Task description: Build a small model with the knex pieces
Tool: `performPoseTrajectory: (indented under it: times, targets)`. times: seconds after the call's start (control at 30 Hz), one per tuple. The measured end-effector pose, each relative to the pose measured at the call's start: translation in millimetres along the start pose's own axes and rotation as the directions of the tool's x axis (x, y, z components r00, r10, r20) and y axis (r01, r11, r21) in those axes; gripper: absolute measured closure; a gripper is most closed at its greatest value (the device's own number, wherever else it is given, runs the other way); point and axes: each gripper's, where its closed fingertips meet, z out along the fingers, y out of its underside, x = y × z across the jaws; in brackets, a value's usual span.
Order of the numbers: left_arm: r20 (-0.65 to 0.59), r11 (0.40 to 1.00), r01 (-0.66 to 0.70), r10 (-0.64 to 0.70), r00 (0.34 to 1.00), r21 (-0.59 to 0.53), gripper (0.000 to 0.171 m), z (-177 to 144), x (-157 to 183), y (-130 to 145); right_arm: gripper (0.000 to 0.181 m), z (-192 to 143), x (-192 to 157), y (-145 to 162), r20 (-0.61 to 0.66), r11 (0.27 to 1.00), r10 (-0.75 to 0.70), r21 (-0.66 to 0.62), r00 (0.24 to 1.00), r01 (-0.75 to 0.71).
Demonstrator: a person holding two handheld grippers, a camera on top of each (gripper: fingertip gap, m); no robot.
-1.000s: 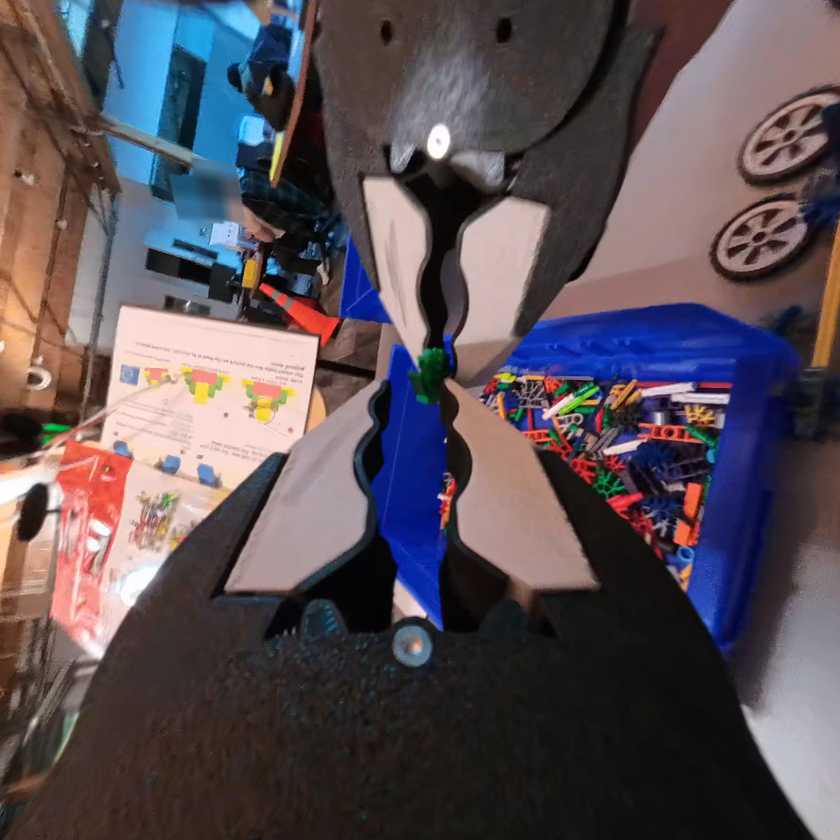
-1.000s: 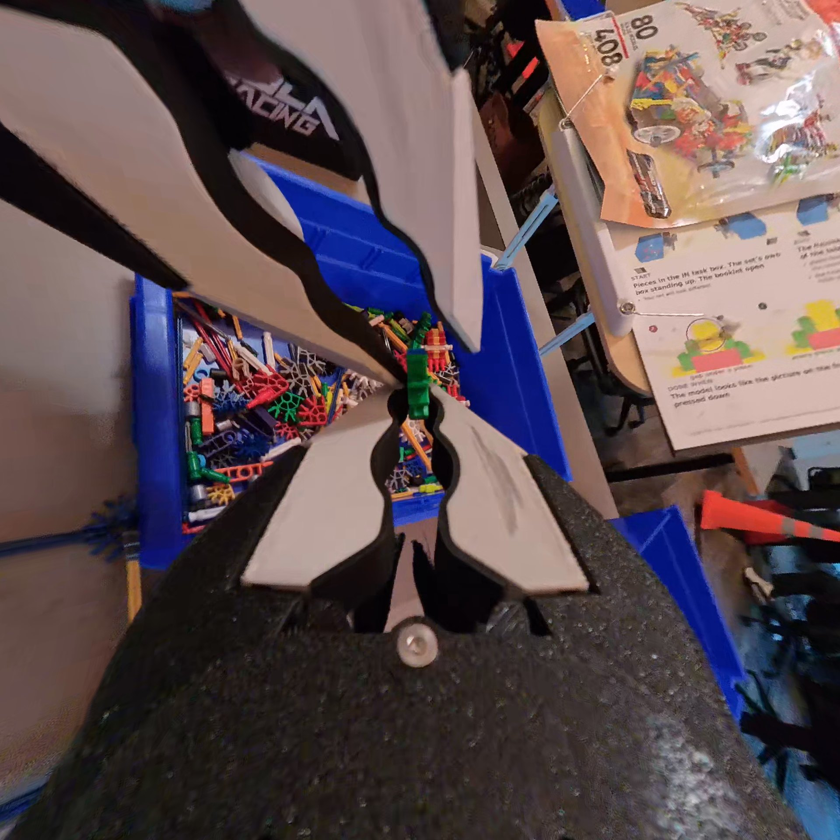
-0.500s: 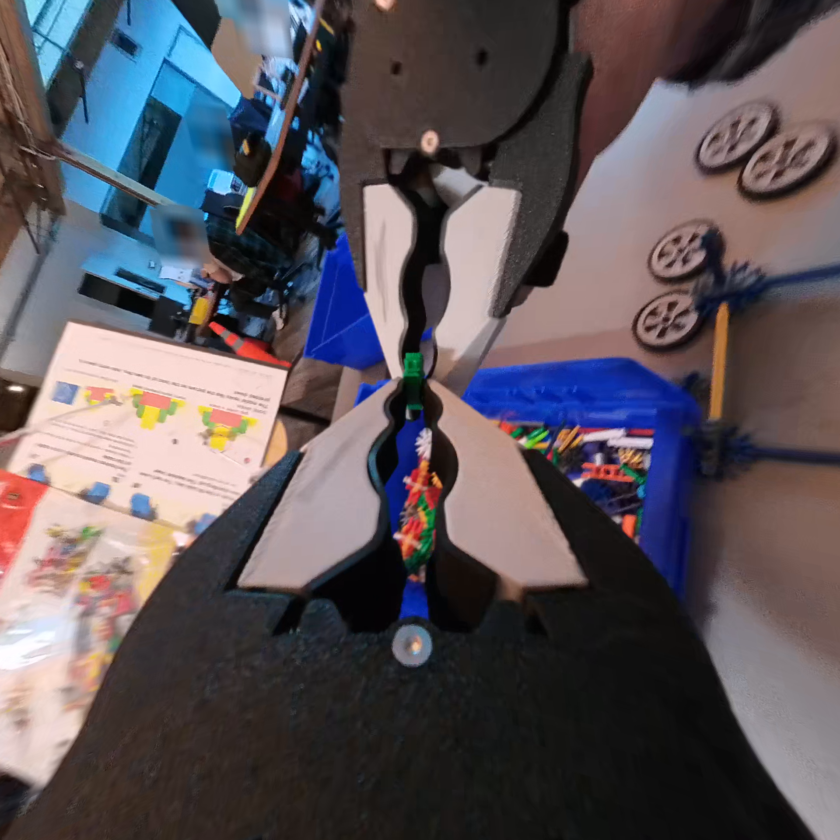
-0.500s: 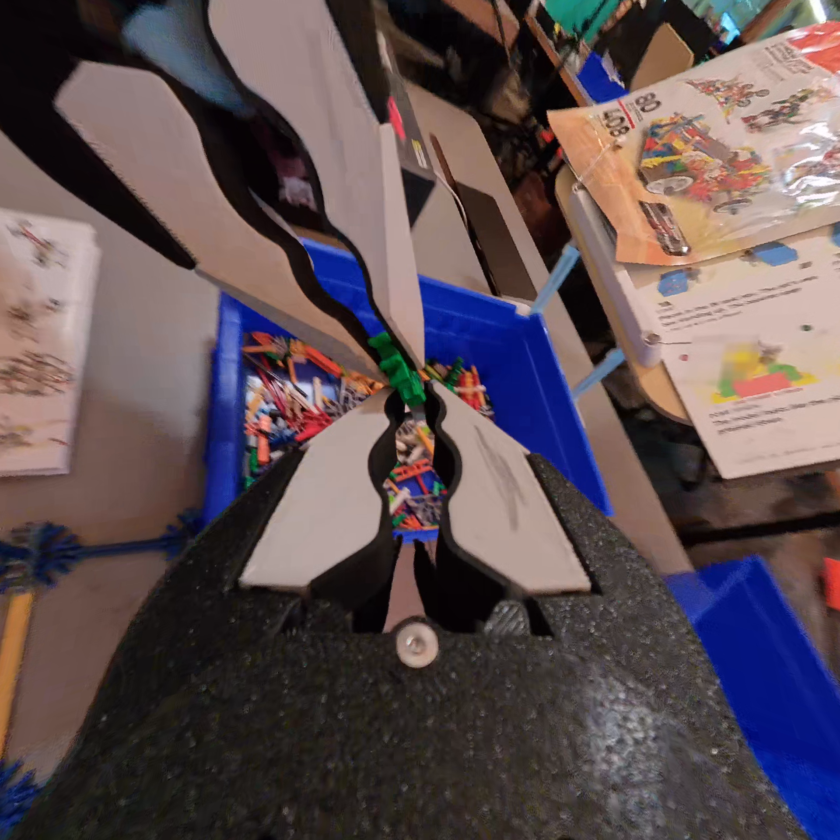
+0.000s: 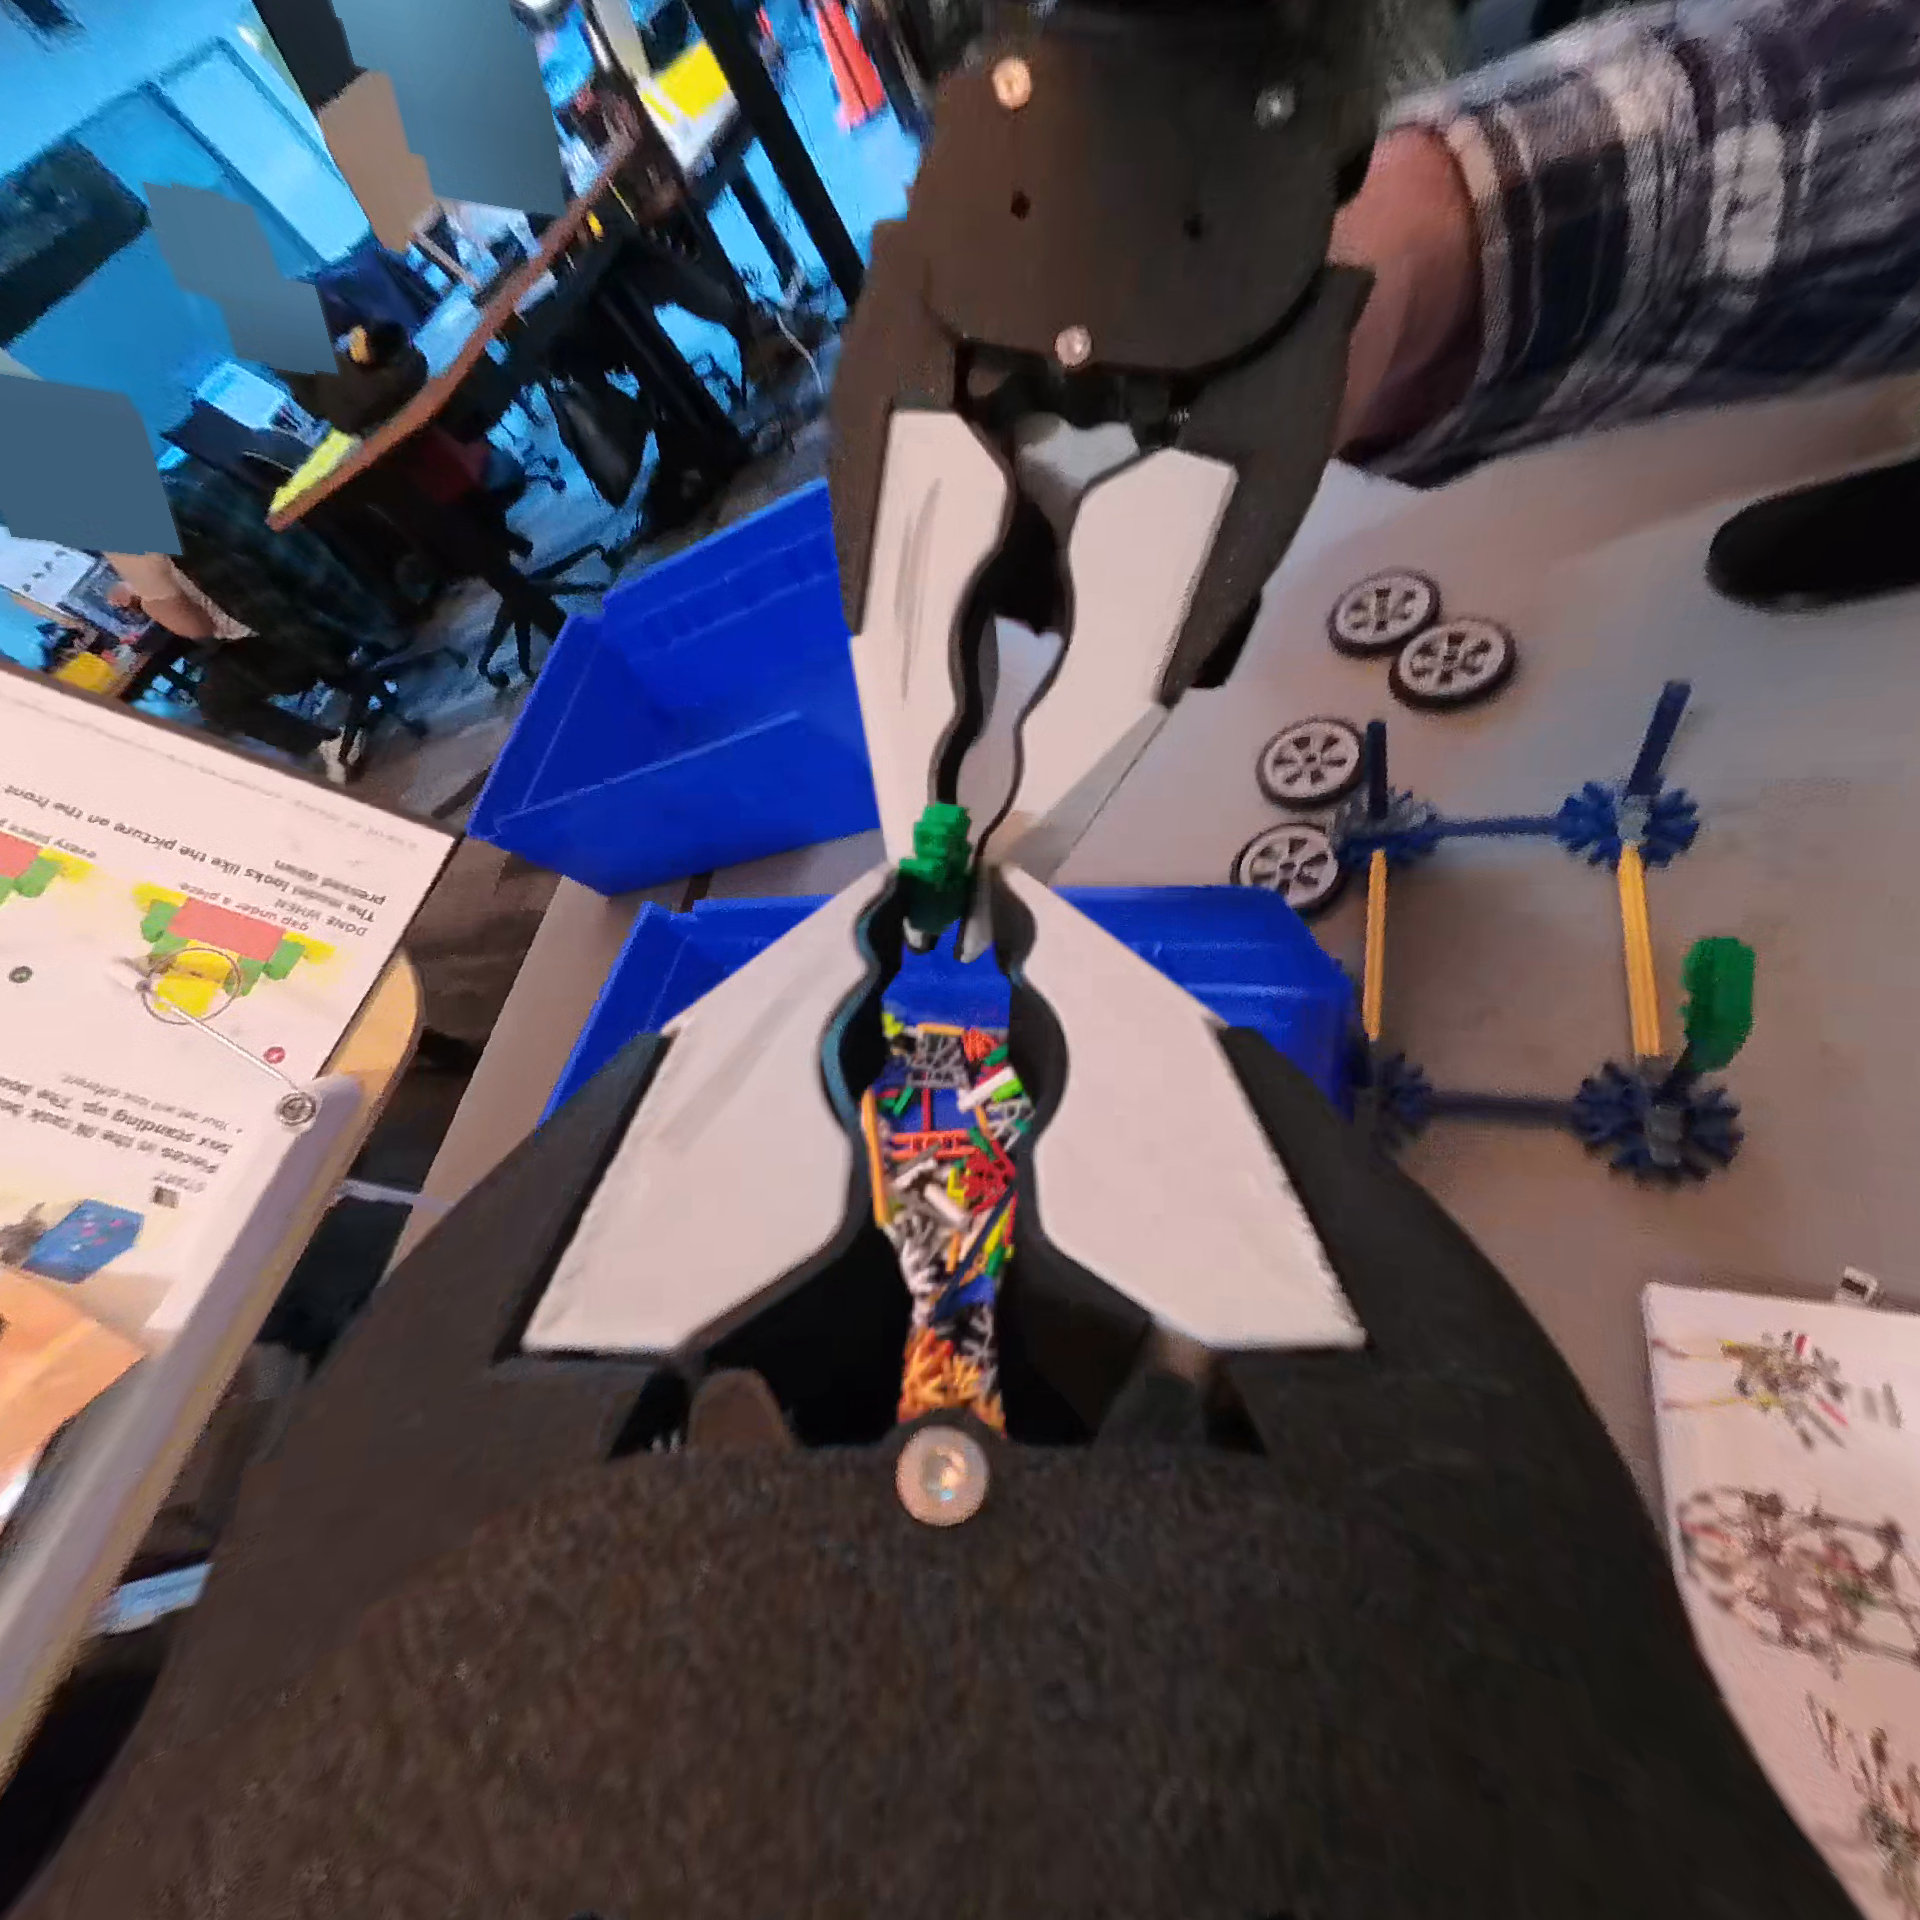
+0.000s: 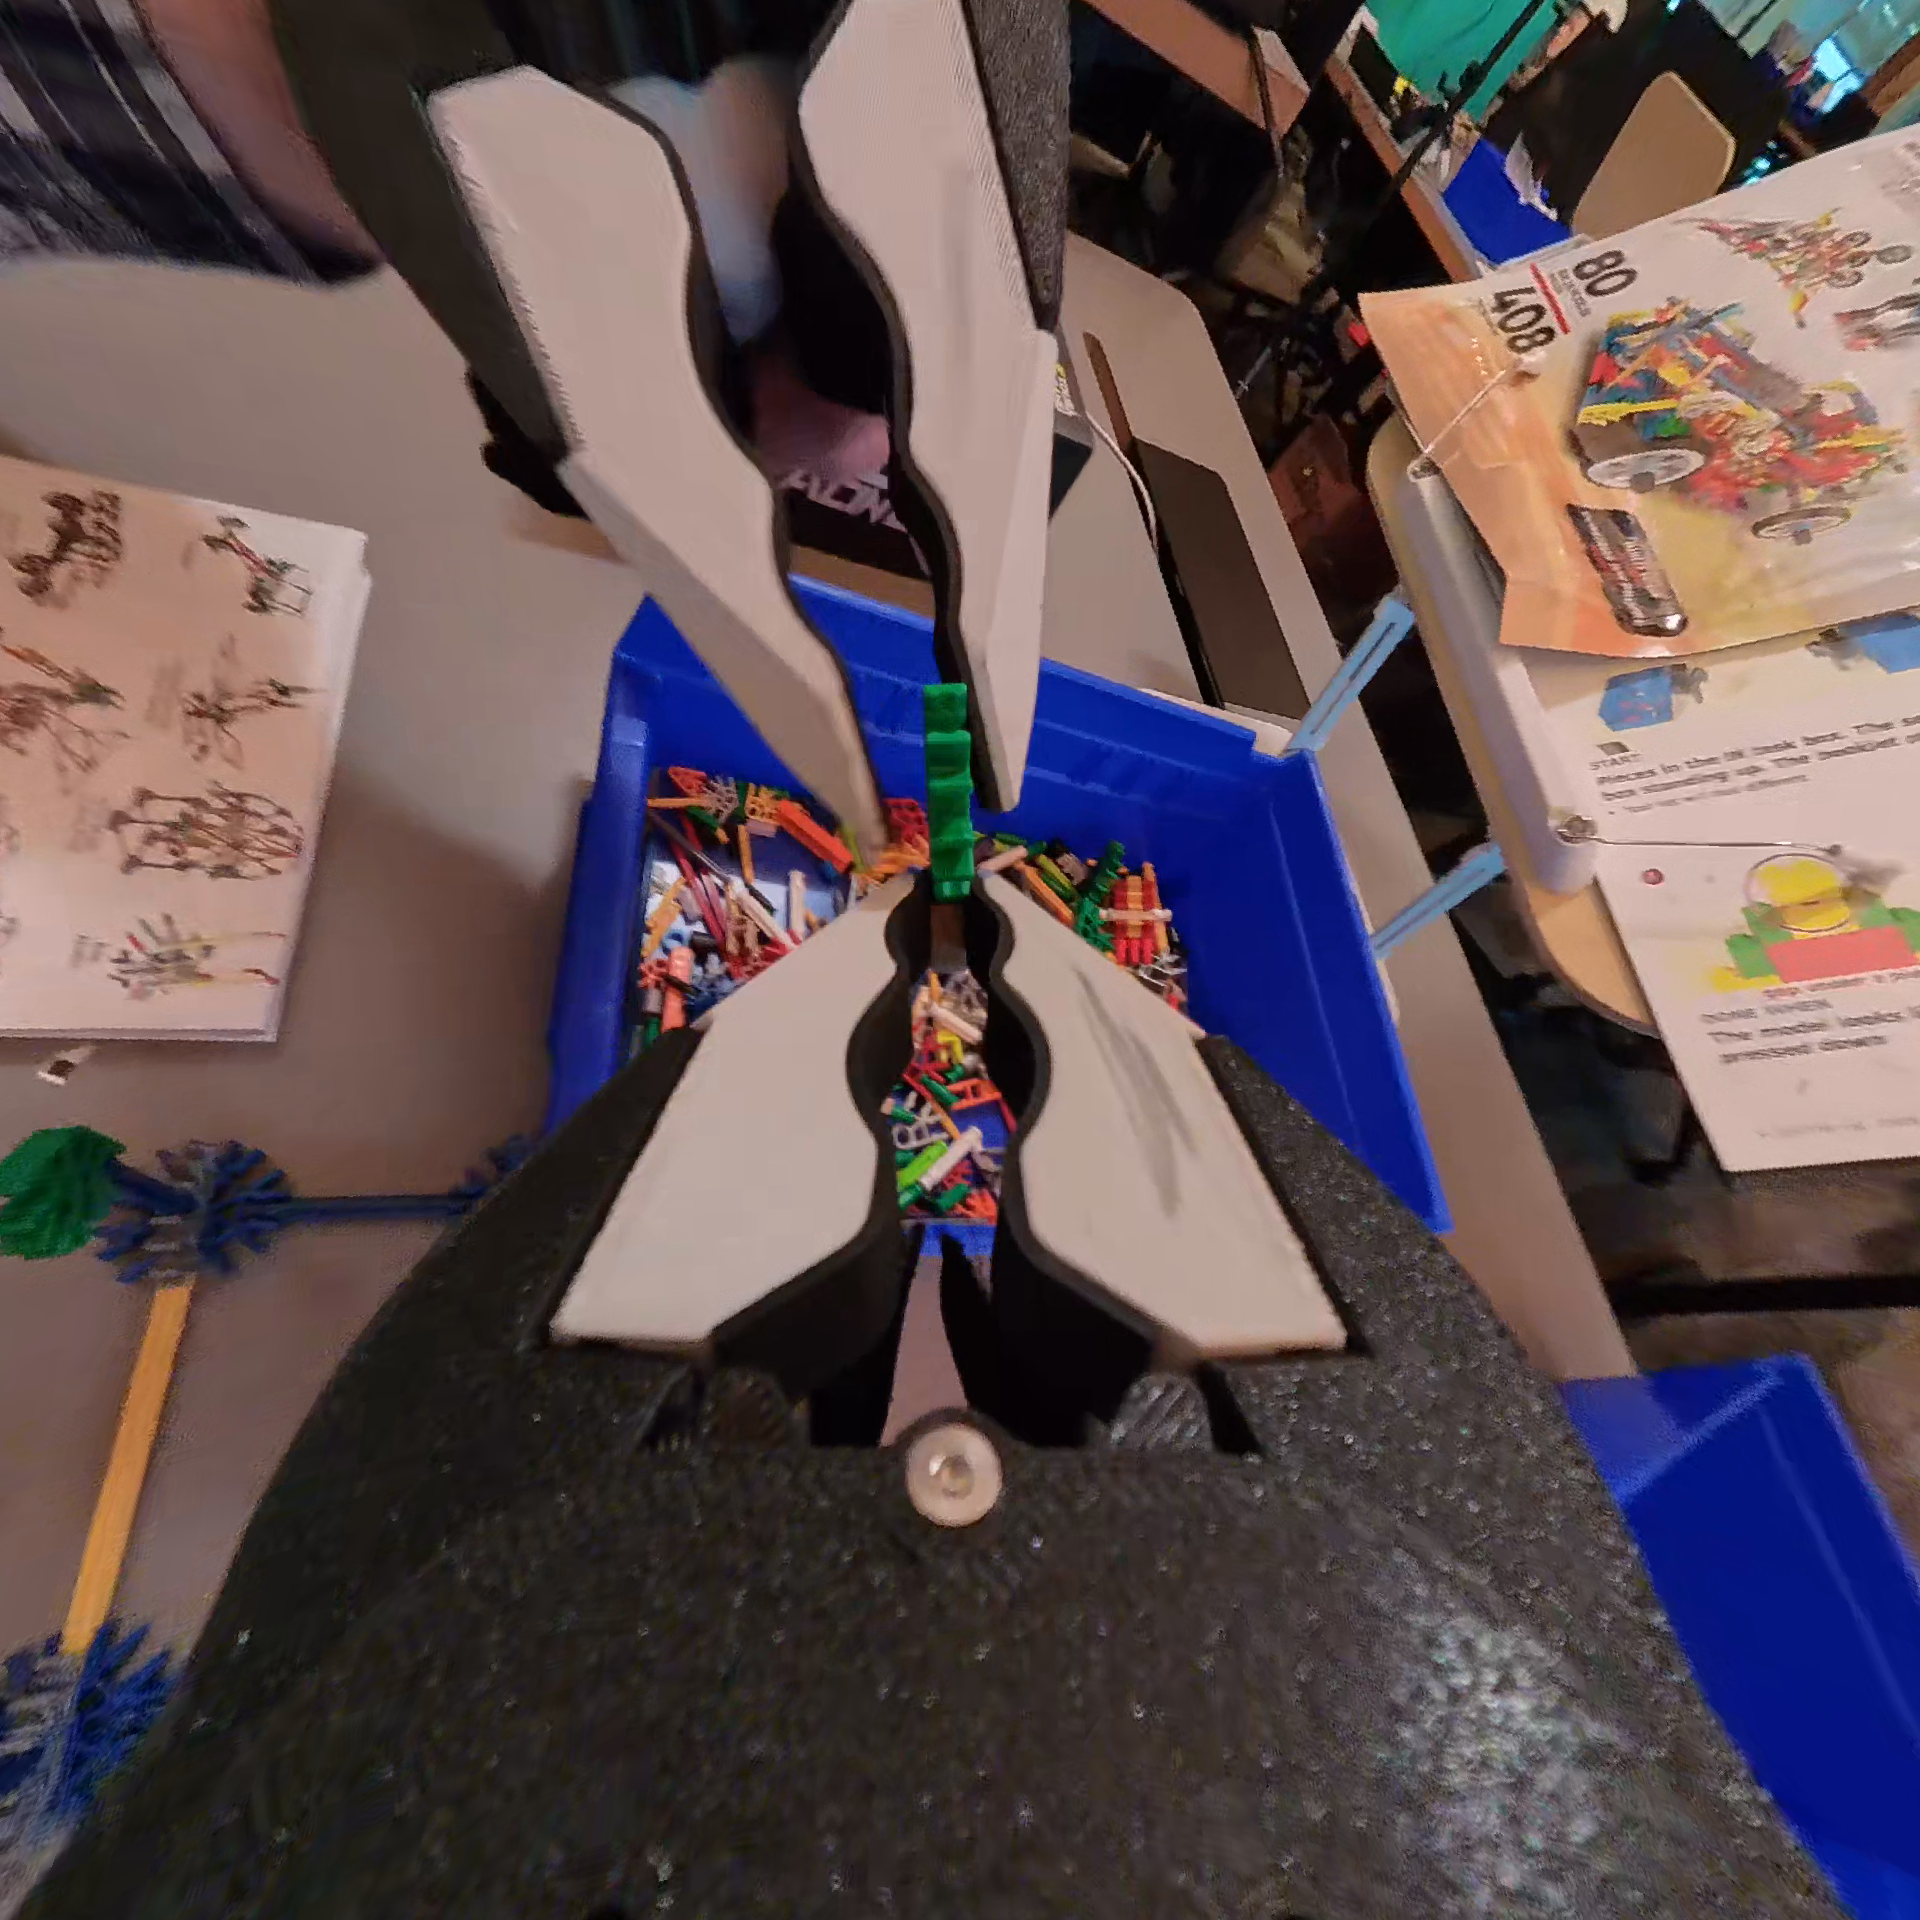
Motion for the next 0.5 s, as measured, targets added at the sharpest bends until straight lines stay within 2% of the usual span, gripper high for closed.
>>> performPoseTrajectory:
  times: [0.07,0.13,0.23,0.37,0.43,0.5]
  targets:
    - [0.002,0.989,-0.069,0.07,0.998,-0.128,0.148,2,-2,8,0.178,-2,4,-1,-0.028,0.999,-0.038,-0.029,0.999,0.038]
    - [-0.013,0.969,-0.126,0.126,0.992,-0.213,0.149,4,-3,13,0.177,-3,8,-1,-0.054,0.993,-0.095,-0.074,0.994,0.09]
    - [-0.024,0.948,-0.182,0.182,0.983,-0.26,0.166,5,-4,13,0.178,-3,6,1,-0.064,0.973,-0.188,-0.149,0.98,0.177]
    - [-0.007,0.926,-0.237,0.246,0.969,-0.294,0.168,6,-5,12,0.178,-5,8,2,-0.093,0.949,-0.258,-0.21,0.962,0.235]
    - [0.043,0.907,-0.283,0.311,0.95,-0.313,0.169,7,-7,13,0.178,-5,9,3,-0.101,0.954,-0.24,-0.208,0.965,0.216]
    - [0.092,0.904,-0.298,0.34,0.936,-0.306,0.17,7,-8,11,0.178,-5,9,3,-0.092,0.977,-0.165,-0.152,0.982,0.149]
